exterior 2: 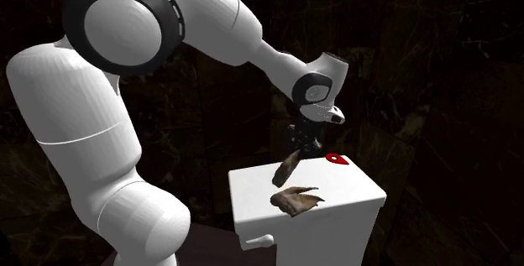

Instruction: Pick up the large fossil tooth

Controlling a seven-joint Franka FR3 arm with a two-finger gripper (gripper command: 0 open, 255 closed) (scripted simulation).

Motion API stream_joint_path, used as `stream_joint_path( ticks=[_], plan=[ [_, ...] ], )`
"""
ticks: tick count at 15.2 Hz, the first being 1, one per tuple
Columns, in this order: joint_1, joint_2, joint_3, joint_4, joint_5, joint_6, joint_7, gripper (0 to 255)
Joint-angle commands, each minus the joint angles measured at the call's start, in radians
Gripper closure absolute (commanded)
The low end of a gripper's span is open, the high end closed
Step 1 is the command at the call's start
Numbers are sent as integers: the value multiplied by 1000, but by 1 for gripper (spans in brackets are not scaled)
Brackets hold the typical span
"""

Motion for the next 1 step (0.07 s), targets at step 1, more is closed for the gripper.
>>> stream_joint_path(
  ticks=[1],
  plan=[
    [0,-7,1,3,-5,-9,5,255]
  ],
)
